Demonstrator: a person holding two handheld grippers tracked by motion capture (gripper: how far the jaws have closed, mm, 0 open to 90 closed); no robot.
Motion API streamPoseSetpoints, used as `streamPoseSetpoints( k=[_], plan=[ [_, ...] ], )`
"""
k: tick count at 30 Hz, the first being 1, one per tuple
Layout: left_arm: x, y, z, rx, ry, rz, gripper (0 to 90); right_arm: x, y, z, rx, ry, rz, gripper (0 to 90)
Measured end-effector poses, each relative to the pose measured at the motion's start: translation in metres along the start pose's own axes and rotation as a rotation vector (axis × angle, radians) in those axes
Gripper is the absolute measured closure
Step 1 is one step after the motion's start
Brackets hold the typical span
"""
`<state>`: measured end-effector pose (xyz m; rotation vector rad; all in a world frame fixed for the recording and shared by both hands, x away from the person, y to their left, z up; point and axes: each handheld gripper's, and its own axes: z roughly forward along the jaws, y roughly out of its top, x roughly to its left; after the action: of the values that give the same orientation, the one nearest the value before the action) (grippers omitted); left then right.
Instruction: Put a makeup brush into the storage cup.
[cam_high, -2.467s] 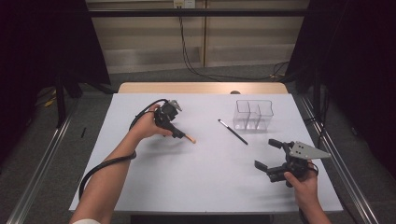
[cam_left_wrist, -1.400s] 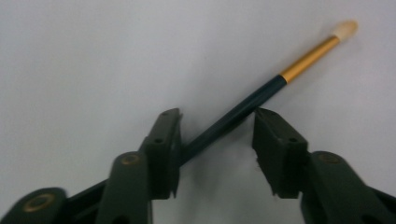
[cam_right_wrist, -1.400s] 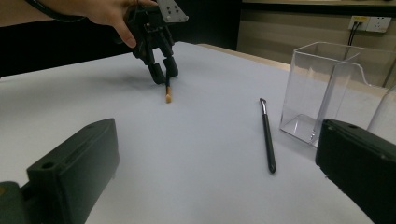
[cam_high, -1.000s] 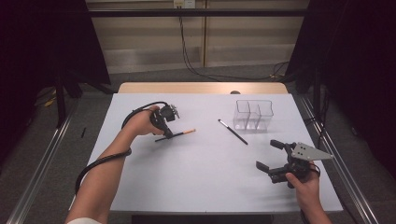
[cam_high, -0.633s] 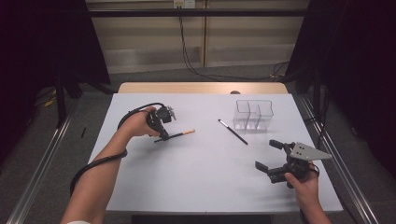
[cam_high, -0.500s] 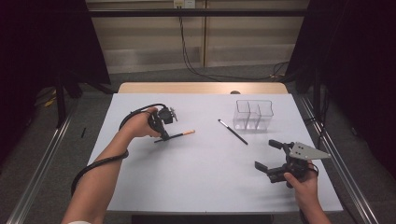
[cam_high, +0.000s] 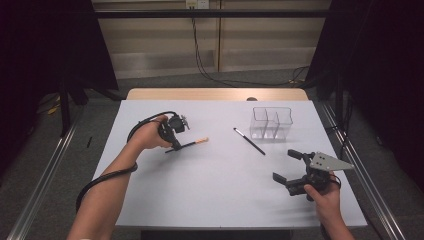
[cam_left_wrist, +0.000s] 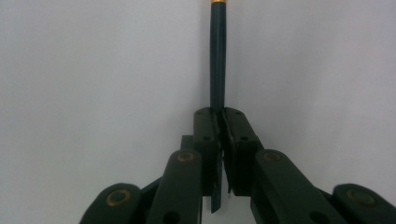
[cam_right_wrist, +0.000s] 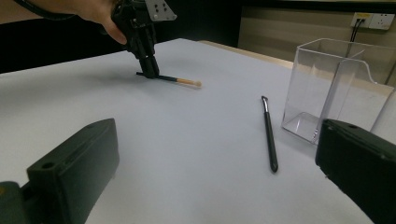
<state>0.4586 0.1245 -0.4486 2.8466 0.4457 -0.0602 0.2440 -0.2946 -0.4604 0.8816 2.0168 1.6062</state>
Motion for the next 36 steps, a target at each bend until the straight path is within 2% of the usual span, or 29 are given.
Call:
streamPoseSetpoints(
  k=[6,9,10,12,14,15,16,17,18,19,21,22,25,29,36],
  plan=[
    [-0.002,-0.003,-0.004,-0.113,-0.028,-0.05,84.6,0.0,0.0,0.001,0.003,-0.001,-0.002,0.0],
    [-0.001,-0.003,-0.007,-0.146,-0.03,-0.05,84.6,0.001,0.0,0.001,0.005,0.001,-0.003,0.0],
    [-0.002,-0.003,-0.008,-0.194,-0.036,-0.066,84.6,0.001,0.0,0.001,0.004,0.001,-0.005,0.0],
    [-0.003,-0.004,-0.01,-0.25,-0.039,-0.08,84.6,0.001,0.0,0.001,0.004,0.001,-0.006,0.0],
    [-0.004,-0.006,-0.011,-0.295,-0.032,-0.081,84.6,0.001,0.0,0.002,0.004,0.001,-0.004,0.0],
    [-0.004,-0.006,-0.011,-0.295,-0.032,-0.081,84.6,0.001,0.0,0.002,0.004,0.002,-0.005,0.0],
    [-0.006,-0.008,-0.011,-0.347,-0.027,-0.107,84.6,0.001,0.0,0.002,0.006,0.003,-0.005,0.0],
    [-0.007,-0.009,-0.01,-0.378,-0.039,-0.12,84.6,0.001,0.0,0.002,0.006,0.002,-0.005,0.0],
    [-0.007,-0.01,-0.011,-0.388,-0.041,-0.109,84.6,0.001,0.0,0.002,0.006,0.003,-0.005,0.0],
    [-0.01,-0.01,-0.01,-0.415,-0.036,-0.123,84.6,0.001,0.0,0.002,0.005,0.002,-0.005,0.0],
    [-0.01,-0.011,-0.011,-0.425,-0.049,-0.11,84.6,0.001,0.001,0.002,0.005,0.001,-0.005,0.0],
    [-0.014,-0.012,-0.011,-0.471,-0.064,-0.12,84.6,0.001,0.001,0.002,0.005,0.001,-0.006,0.0],
    [-0.018,-0.013,-0.011,-0.522,-0.087,-0.121,84.5,0.001,0.001,0.002,0.005,0.002,-0.006,0.0],
    [-0.022,-0.014,-0.011,-0.561,-0.1,-0.12,84.6,0.002,0.001,0.003,0.006,0.0,-0.007,0.0],
    [-0.027,-0.019,-0.008,-0.645,-0.107,-0.133,84.6,0.001,0.001,0.003,0.003,0.001,-0.004,0.0]
  ],
)
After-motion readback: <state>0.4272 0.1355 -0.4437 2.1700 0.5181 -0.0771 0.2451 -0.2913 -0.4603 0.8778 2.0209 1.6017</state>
